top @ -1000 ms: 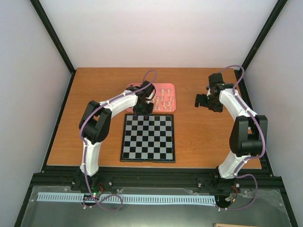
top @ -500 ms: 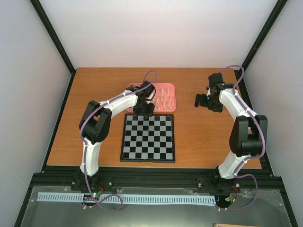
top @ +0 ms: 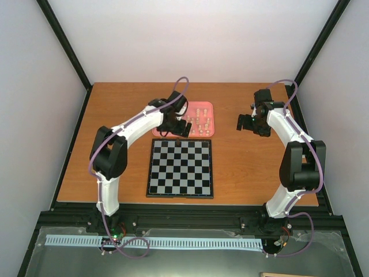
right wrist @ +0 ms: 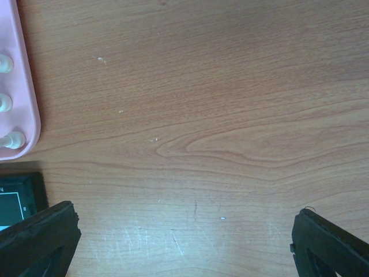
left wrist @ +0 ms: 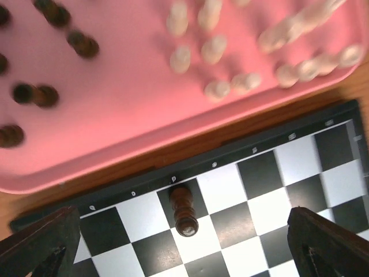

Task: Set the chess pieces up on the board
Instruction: Place the chess piece on the chessboard, then pick up the chess piece from the storage box.

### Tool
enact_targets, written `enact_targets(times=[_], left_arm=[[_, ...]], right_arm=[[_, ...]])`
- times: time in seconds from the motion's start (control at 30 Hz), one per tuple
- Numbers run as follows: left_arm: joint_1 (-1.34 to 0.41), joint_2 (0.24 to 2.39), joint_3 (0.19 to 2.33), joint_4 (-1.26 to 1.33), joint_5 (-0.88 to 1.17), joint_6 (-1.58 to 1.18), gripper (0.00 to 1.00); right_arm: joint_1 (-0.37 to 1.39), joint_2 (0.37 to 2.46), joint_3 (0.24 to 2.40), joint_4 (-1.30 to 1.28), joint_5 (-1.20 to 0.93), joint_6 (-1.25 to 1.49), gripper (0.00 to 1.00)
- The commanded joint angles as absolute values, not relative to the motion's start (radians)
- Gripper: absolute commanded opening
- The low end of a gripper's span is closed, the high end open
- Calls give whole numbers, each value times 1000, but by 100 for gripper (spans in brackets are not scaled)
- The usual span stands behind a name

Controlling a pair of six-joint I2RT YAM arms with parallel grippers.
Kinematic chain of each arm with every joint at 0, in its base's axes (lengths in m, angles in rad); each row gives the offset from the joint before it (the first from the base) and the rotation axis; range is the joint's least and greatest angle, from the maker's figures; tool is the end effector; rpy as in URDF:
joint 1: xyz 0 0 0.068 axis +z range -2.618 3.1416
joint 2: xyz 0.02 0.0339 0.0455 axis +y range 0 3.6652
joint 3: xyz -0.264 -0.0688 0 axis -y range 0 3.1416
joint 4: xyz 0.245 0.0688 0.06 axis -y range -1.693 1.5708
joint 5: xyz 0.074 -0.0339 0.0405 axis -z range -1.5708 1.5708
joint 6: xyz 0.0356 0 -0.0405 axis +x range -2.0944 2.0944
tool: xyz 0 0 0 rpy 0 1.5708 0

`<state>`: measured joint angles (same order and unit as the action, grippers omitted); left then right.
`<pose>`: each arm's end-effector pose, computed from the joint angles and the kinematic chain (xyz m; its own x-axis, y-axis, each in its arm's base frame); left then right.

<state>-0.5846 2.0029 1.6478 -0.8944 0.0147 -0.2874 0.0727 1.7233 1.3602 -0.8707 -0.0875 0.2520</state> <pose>0.3464 -0.2299 0.2203 -0.9163 0.2665 -0.2989 0.3086 0.9456 -0.1029 0.3455 0.0283 0.2402 -0.9368 0.1808 -0.2996 0.1367 0.9772 0.1623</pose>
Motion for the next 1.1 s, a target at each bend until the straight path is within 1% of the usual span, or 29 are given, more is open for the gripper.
enact_targets(times=[0.0, 0.07, 0.1, 0.27, 0.33, 0.4, 0.5, 0.6, 0.73, 0.97, 1.07], left_arm=[[-594, 1928, 1783, -948, -48, -251, 100], [-578, 1932, 1822, -966, -79, -248, 99], [-559, 1939, 1833, -974, -82, -252, 97], [-423, 1946, 1812, -967, -61, -298, 78], [-394, 1942, 1791, -965, -87, -286, 69], [-382, 1942, 1759, -959, -111, -272, 64], [-360, 1951, 1708, -935, -102, -277, 61], [-339, 1977, 1683, -908, -71, -289, 56], [-339, 2020, 1676, -886, -32, -280, 55], [-339, 2106, 1710, -866, -45, -283, 54], [-339, 2135, 1730, -862, -46, -289, 51]], right_arm=[[77, 1737, 1360, -859, -97, 260, 100], [77, 1739, 1363, -858, -100, 260, 100], [77, 1740, 1366, -857, -100, 259, 100], [77, 1743, 1370, -860, -102, 255, 100], [77, 1743, 1369, -861, -100, 255, 100], [77, 1746, 1368, -861, -99, 253, 100], [77, 1756, 1372, -859, -102, 252, 100], [77, 1765, 1382, -862, -104, 250, 100], [77, 1772, 1392, -868, -98, 245, 100], [77, 1775, 1388, -868, -97, 248, 100], [77, 1773, 1388, -871, -92, 247, 100]])
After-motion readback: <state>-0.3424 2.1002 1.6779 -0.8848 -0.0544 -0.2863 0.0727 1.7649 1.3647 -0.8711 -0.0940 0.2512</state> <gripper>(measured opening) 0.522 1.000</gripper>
